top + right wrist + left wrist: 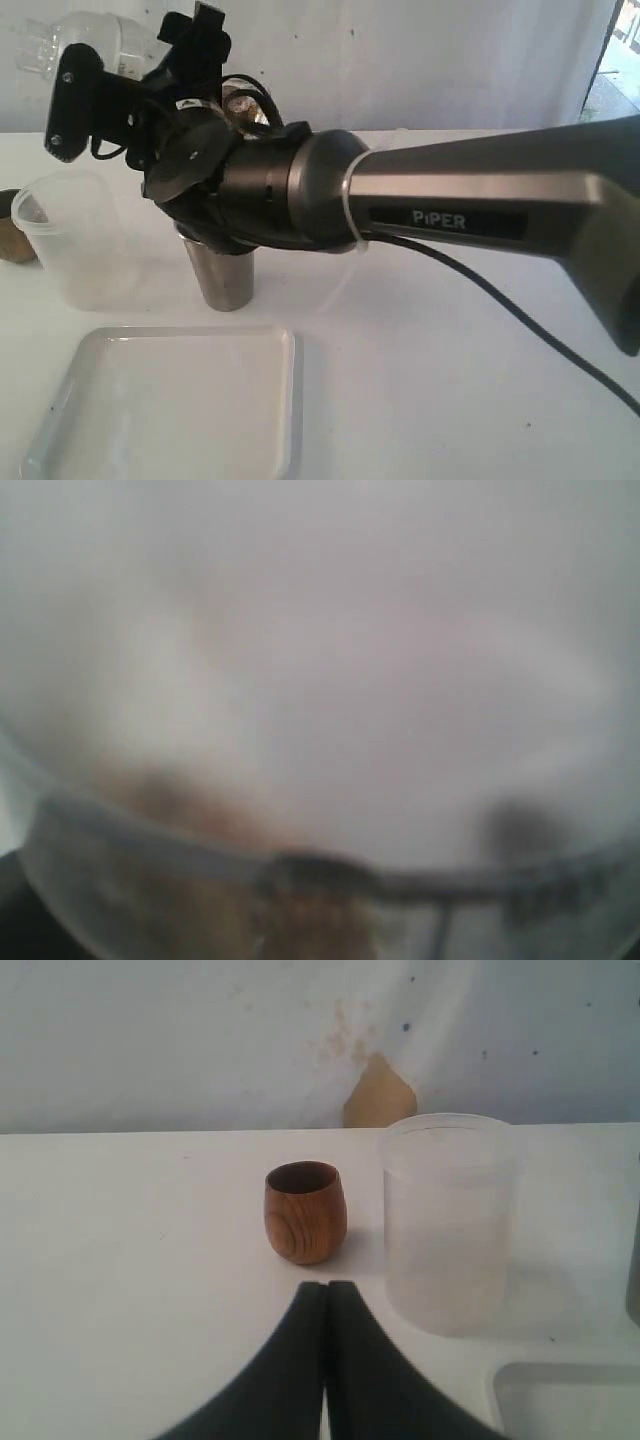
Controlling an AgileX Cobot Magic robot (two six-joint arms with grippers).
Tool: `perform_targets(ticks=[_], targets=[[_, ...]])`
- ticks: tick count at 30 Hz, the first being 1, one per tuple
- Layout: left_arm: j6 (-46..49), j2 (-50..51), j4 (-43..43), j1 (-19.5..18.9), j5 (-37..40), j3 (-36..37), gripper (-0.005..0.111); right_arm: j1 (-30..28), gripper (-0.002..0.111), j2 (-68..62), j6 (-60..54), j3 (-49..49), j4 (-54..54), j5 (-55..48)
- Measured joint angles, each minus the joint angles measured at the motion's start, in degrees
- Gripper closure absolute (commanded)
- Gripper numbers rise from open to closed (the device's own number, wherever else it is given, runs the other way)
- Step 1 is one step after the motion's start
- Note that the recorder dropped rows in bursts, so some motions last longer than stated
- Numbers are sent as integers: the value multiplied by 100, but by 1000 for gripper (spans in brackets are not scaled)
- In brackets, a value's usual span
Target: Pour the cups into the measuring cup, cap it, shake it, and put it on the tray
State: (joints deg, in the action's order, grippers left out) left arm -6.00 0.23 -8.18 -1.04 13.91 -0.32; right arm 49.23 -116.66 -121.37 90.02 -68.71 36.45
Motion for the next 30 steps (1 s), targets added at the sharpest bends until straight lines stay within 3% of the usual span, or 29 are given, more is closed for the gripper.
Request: perform_targets(ticks=[13, 30], targets=[[0, 0, 0, 0, 0, 0, 107, -119, 108, -337, 0, 443, -1159, 73], [0, 0, 0, 0, 0, 0, 107, -157, 108, -1036, 0, 748, -516, 569]])
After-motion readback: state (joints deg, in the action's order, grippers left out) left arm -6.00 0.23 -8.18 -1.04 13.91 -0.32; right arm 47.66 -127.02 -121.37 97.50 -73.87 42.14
